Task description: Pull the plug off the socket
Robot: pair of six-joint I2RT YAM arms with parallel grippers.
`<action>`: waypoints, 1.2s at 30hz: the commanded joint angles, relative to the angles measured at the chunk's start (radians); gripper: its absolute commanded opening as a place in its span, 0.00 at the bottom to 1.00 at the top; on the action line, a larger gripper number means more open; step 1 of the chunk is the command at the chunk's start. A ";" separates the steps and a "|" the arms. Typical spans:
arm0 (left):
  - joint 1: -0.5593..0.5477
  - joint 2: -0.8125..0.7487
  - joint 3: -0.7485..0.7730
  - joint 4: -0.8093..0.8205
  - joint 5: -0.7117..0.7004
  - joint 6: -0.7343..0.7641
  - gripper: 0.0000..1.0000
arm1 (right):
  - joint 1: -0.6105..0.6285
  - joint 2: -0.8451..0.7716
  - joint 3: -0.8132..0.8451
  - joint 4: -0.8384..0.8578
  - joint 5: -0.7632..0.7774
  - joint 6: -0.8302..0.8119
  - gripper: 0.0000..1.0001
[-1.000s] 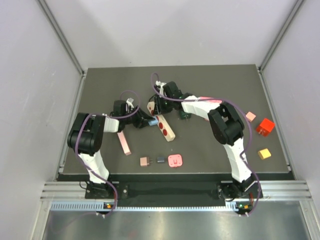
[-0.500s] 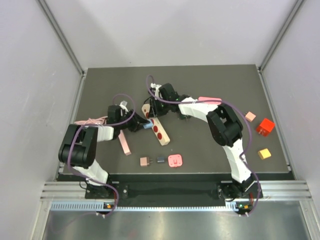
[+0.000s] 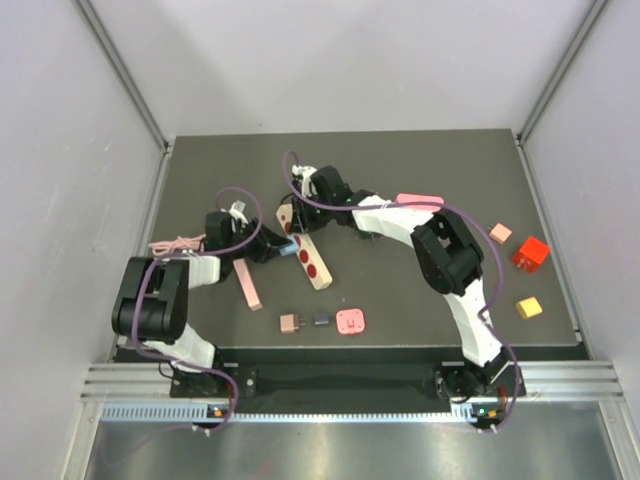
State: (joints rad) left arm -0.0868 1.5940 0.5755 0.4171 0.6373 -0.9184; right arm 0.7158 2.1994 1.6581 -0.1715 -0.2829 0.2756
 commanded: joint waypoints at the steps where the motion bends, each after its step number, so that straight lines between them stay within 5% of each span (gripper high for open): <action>1: 0.076 -0.112 -0.014 -0.047 0.035 0.032 0.00 | -0.101 0.036 0.031 -0.088 0.476 -0.199 0.00; 16: 0.105 -0.201 -0.017 -0.147 0.004 0.093 0.00 | -0.084 0.103 0.149 -0.189 0.591 -0.105 0.00; 36: 0.160 -0.244 -0.121 0.043 0.059 0.006 0.00 | -0.171 0.135 0.146 -0.244 0.519 -0.013 0.00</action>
State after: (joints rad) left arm -0.0006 1.4349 0.4820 0.3916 0.5968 -0.8787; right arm 0.7685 2.2841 1.8511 -0.3283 -0.2420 0.4023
